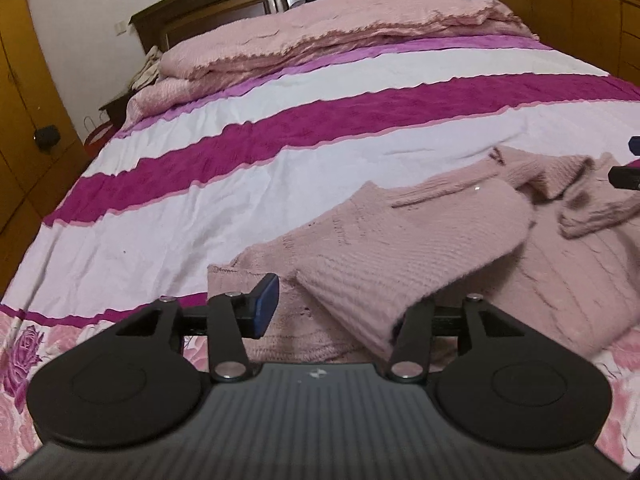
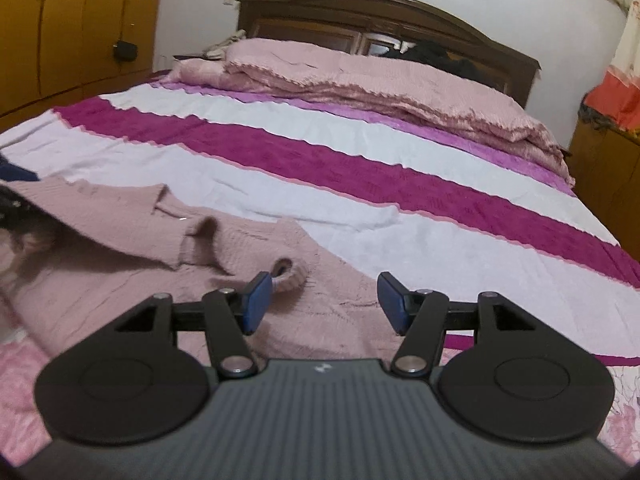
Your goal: Fold small clothes
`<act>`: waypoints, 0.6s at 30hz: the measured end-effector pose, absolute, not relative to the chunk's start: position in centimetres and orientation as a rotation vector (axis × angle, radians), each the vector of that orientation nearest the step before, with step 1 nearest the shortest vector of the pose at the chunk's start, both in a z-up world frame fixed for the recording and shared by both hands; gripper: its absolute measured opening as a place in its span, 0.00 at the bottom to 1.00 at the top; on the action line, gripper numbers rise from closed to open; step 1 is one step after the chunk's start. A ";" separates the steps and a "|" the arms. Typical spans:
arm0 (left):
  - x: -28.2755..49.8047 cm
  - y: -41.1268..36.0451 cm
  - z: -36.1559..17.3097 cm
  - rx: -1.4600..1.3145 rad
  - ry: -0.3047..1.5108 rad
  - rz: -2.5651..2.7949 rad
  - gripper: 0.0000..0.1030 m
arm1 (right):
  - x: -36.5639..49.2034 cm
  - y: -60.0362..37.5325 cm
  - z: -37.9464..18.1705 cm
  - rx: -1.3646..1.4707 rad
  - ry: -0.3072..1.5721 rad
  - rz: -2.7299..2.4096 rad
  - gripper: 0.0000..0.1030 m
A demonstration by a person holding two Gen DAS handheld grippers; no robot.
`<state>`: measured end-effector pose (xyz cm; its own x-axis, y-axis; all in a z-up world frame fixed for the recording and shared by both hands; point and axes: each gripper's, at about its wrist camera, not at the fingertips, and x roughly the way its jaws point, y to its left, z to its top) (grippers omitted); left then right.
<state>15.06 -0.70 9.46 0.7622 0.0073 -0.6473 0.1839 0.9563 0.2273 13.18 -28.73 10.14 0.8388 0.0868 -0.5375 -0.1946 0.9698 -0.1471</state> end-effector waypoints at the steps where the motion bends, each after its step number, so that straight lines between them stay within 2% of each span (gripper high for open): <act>1: 14.5 -0.7 9.8 0.284 0.696 -0.104 0.54 | 12.7 -28.7 10.2 -0.203 0.555 0.171 0.58; 9: 12.0 -0.2 11.5 0.268 0.672 -0.124 0.57 | 11.6 -26.6 9.0 -0.319 0.581 0.272 0.58; 18: 11.4 -1.1 8.3 0.430 0.747 -0.234 0.58 | 13.1 -25.5 6.6 -0.393 0.615 0.292 0.58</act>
<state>11.42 -1.15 8.33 0.7135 -0.0537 -0.6986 0.3538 0.8882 0.2932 13.11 -25.52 6.56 0.7798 0.1478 -0.6083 -0.3772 0.8864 -0.2683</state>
